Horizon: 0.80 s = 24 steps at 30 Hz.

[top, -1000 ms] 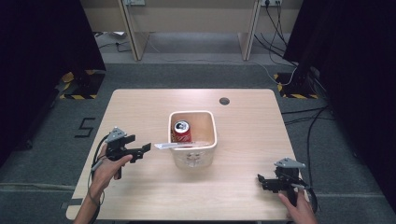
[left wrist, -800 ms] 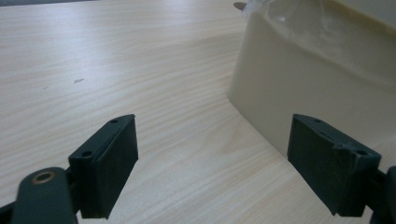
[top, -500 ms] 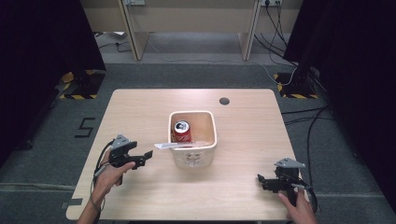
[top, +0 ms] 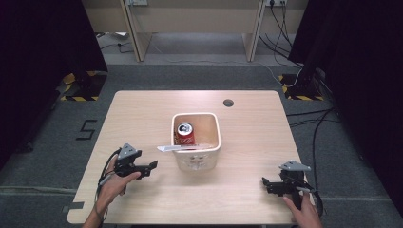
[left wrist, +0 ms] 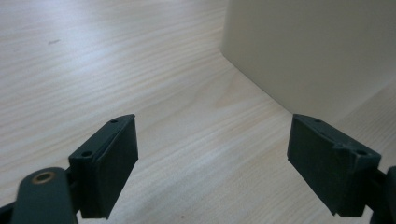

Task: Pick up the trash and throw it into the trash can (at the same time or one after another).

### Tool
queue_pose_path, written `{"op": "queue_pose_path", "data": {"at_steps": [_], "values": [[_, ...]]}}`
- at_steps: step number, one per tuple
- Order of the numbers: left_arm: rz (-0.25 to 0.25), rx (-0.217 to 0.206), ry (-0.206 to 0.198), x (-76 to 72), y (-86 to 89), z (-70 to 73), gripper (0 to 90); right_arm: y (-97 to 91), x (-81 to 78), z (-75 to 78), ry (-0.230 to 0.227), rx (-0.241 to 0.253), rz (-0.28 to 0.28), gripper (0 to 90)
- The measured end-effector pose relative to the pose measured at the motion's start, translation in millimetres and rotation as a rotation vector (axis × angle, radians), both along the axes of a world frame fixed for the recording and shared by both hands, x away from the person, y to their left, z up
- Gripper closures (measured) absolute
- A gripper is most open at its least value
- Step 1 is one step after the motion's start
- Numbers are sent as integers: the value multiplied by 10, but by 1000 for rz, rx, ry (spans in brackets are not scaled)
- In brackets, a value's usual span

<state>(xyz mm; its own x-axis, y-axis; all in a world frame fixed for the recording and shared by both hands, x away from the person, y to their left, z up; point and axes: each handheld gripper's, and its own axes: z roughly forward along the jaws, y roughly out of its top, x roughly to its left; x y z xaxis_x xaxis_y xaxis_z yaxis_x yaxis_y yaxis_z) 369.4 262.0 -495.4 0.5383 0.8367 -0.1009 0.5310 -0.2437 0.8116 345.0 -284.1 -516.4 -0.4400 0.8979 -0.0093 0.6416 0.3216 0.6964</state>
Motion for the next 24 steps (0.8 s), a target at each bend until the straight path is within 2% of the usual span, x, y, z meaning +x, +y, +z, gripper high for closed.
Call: {"op": "queue_pose_path", "data": {"at_steps": [9, 16, 24], "values": [[-26, 29, 28, -58, -56, -119, 156, 1, 0, 0, 1, 0, -1, 2], [-34, 37, 33, -101, -86, -170, 157, 0, 0, 0, 0, 0, 0, 2], [-32, 65, 35, -183, -90, -228, 157, 0, 0, 0, 0, 0, 0, 2]]}}
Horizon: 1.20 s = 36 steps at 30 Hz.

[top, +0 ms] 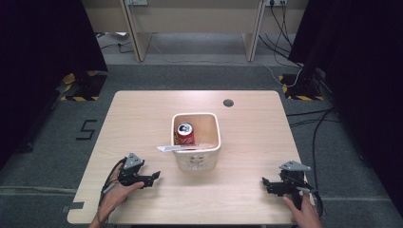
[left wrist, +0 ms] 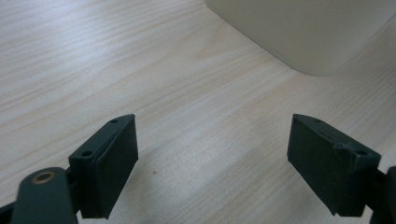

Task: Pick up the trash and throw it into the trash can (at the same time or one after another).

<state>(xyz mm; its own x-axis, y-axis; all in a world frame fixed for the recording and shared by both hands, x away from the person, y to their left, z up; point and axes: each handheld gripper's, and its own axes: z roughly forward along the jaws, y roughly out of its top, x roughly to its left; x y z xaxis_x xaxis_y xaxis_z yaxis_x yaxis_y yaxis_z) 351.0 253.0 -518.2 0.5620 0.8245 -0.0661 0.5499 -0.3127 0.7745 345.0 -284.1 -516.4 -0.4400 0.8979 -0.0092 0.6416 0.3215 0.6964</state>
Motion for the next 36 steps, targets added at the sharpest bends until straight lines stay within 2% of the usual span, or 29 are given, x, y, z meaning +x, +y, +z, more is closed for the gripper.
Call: {"op": "queue_pose_path", "data": {"at_steps": [7, 15, 22, 36], "values": [[-12, 33, 0, -80, -17, -20, 157, 0, 0, 0, 0, 0, 0, 2], [-20, 35, 10, -134, -19, -47, 157, 0, 0, 0, 0, 0, 0, 2], [-31, 55, 20, -197, -22, -47, 155, 0, 0, 0, 0, 0, 0, 2], [-9, 63, 17, -226, -25, -52, 143, 0, -1, -1, -1, 0, 0, 2]]}}
